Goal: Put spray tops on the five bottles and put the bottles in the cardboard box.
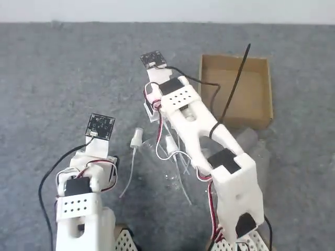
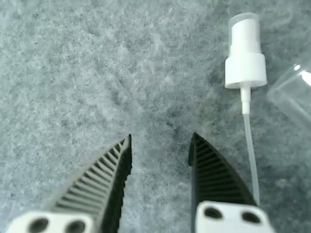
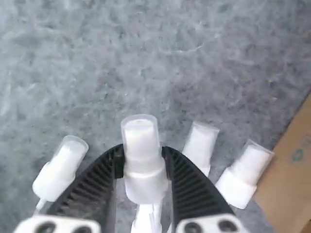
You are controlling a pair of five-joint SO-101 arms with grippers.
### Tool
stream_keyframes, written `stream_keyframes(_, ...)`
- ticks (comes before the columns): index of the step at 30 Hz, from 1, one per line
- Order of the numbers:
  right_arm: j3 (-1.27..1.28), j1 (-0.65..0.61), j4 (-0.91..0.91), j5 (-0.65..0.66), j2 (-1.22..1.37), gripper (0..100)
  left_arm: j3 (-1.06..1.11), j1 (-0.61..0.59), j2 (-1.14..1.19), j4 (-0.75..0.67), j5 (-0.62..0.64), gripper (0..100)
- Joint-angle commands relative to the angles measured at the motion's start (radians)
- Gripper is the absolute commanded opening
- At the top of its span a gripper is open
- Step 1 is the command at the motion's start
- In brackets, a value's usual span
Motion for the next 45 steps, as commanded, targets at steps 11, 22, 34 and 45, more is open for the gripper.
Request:
stream_keyframes(11, -0.058, -0.038, 0.136, -0.005, -0.074, 17.7, -0.007, 0.003, -0.026, -0.021, -0.009, 18)
stream_keyframes(22, -0.193, 0.214, 0.544, 0.175, -0.406, 1.9, -0.007, 0.003, -0.026, -0.021, -0.009, 18)
stream_keyframes(34, 0.166, 0.644, 0.568, 0.466, -0.705, 2.8, -0.007, 0.003, -0.026, -0.021, -0.009, 18)
stream_keyframes(45, 0.686, 0.832, 0.355, 0.657, -0.903, 2.8, -0.007, 0.003, -0.026, -0.021, -0.009, 18)
